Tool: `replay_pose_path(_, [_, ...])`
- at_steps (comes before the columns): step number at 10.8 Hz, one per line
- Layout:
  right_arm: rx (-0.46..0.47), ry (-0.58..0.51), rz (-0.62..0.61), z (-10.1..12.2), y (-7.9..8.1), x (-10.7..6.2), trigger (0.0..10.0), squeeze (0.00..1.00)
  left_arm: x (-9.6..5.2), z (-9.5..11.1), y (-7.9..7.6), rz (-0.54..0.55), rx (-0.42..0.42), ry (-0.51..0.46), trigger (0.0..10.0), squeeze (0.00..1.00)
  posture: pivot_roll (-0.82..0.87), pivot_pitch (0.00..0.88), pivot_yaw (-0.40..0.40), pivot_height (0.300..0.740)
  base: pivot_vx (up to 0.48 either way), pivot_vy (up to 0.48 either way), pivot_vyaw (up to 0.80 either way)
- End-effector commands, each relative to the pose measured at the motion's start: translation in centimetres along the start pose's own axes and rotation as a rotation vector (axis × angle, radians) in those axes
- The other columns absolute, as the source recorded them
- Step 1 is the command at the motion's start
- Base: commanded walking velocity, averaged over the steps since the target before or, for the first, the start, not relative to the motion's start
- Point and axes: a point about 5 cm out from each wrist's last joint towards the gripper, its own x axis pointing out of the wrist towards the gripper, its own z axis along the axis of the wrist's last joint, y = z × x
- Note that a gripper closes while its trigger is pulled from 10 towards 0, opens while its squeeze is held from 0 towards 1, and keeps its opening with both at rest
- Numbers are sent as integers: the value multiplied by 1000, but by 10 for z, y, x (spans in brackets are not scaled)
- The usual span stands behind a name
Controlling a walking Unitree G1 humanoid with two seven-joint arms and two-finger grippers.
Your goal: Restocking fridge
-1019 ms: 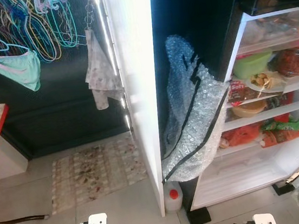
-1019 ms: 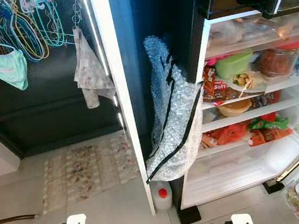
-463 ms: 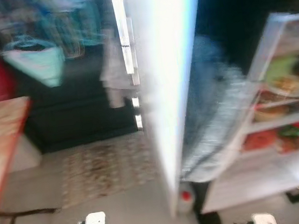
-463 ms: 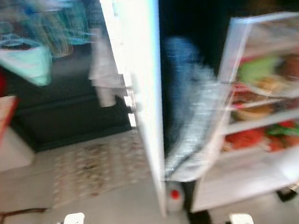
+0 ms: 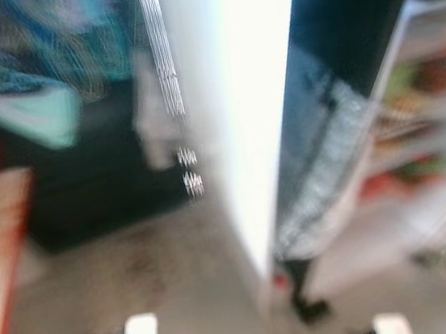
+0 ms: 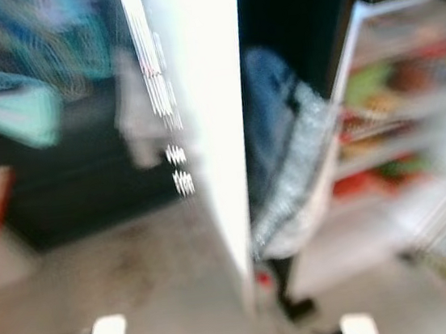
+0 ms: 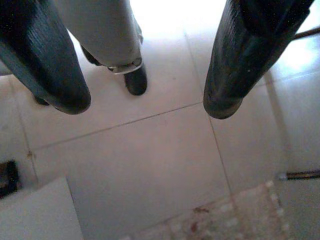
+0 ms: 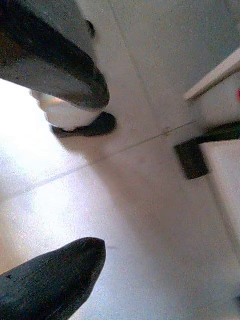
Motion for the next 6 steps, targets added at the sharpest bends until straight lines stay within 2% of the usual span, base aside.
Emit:
replay_pose_path(1, [9,0,-19,1,-6,-1,10000,0,0,-3,-5,-12,-9,11,10000,0,-154,0,43,740,0,0,-800])
replay_pose_path(6, [10,5,-19,-2,-4,-1,10000,0,0,-4,-3,-21,-1,14,10000,0,-160,0,58,740,0,0,-800])
